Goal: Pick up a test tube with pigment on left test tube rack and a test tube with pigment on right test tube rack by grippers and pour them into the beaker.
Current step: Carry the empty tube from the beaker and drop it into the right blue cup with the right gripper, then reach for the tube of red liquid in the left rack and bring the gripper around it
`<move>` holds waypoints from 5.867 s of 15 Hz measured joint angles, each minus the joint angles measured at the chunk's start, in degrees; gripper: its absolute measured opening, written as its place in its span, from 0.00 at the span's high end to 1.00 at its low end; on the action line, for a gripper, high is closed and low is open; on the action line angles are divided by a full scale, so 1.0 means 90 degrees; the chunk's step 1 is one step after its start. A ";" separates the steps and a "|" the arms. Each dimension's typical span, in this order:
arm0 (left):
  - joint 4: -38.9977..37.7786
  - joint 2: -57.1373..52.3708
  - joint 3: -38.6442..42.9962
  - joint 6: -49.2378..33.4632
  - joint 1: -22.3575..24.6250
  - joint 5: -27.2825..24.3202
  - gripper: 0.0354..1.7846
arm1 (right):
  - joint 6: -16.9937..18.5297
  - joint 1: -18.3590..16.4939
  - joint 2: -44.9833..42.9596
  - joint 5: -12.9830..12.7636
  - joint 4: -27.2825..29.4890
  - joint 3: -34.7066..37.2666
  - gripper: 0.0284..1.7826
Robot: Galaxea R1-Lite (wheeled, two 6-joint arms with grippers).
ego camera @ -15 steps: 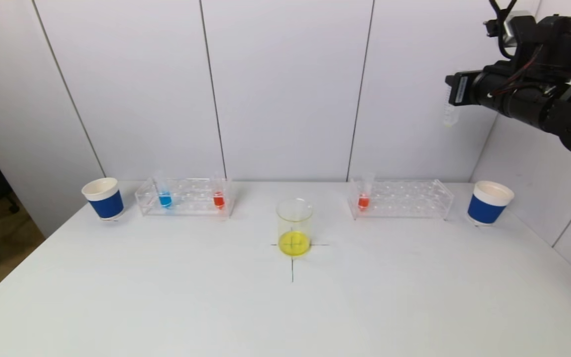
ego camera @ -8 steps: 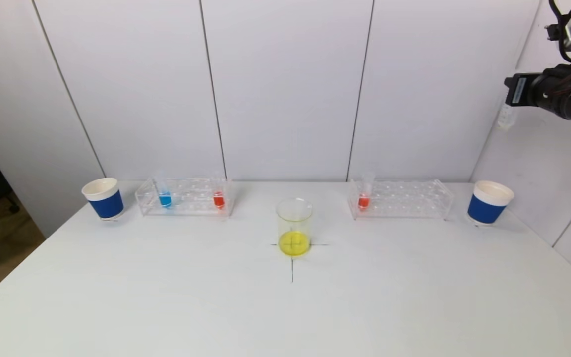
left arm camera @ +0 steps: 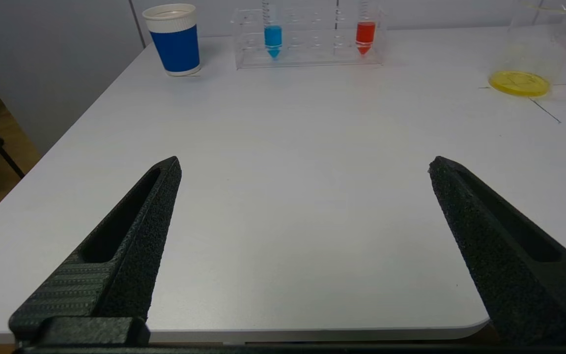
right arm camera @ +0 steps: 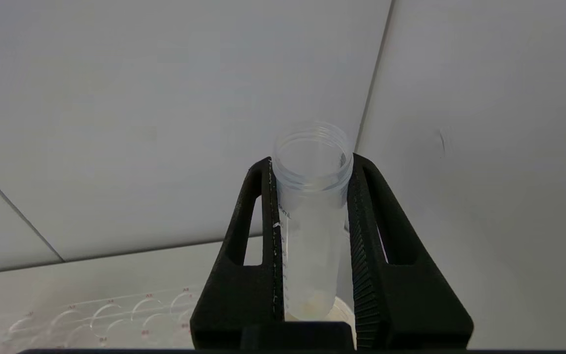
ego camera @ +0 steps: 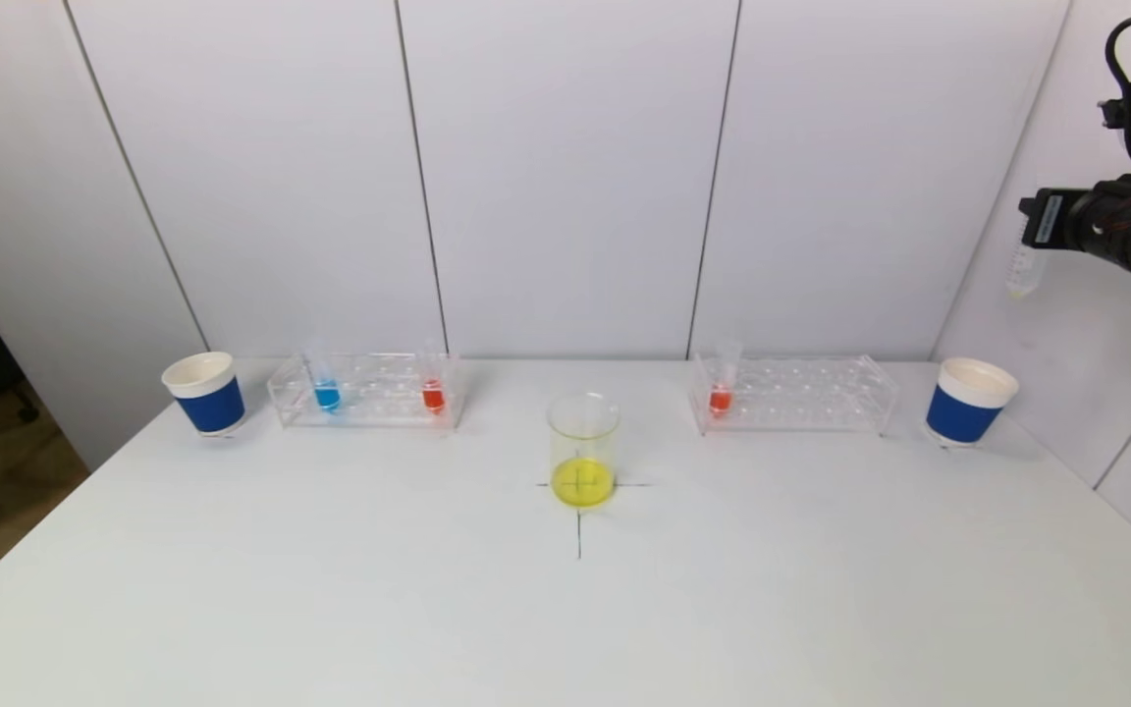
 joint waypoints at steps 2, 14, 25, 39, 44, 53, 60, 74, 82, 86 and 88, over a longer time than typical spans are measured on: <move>0.0000 0.0000 0.0000 0.0000 0.0000 0.0000 0.01 | 0.0012 -0.0004 0.0098 -0.0012 -0.0039 0.0133 0.76; 0.0000 0.0000 0.0000 0.0000 0.0000 0.0000 0.01 | 0.0302 -0.0194 0.0959 0.0012 -0.2110 0.1369 0.76; 0.0000 0.0000 0.0000 0.0000 0.0000 0.0003 0.01 | 0.0414 -0.0356 0.1705 0.0119 -0.2916 0.1685 0.76; 0.0000 0.0000 0.0000 0.0000 0.0000 0.0003 0.01 | 0.0421 -0.0359 0.1785 0.0202 -0.3133 0.1994 0.76; 0.0000 0.0000 0.0000 0.0000 0.0000 0.0000 0.01 | 0.0424 -0.0356 0.1778 0.0202 -0.3148 0.2034 0.76; 0.0000 0.0000 0.0000 0.0000 0.0000 0.0003 0.01 | 0.0424 -0.0349 0.1766 0.0194 -0.3240 0.2086 0.61; 0.0000 0.0000 0.0000 0.0000 0.0000 0.0003 0.01 | 0.0424 -0.0349 0.1736 0.0194 -0.3240 0.2101 0.08; 0.0000 0.0000 0.0000 0.0000 0.0000 0.0000 0.01 | 0.0424 0.0318 0.0811 0.0335 -0.3703 0.2938 0.01; 0.0000 0.0000 0.0000 0.0000 0.0000 0.0003 0.01 | 0.0463 0.1103 -0.1476 0.0163 -0.4122 0.4932 0.01; 0.0000 0.0000 0.0000 0.0000 0.0000 0.0003 0.01 | 0.0540 0.1265 -0.2968 -0.0283 -0.4126 0.6139 0.01; 0.0000 0.0000 0.0000 0.0000 0.0000 0.0000 0.01 | 0.0626 0.1288 -0.3755 -0.0419 -0.4068 0.6595 0.01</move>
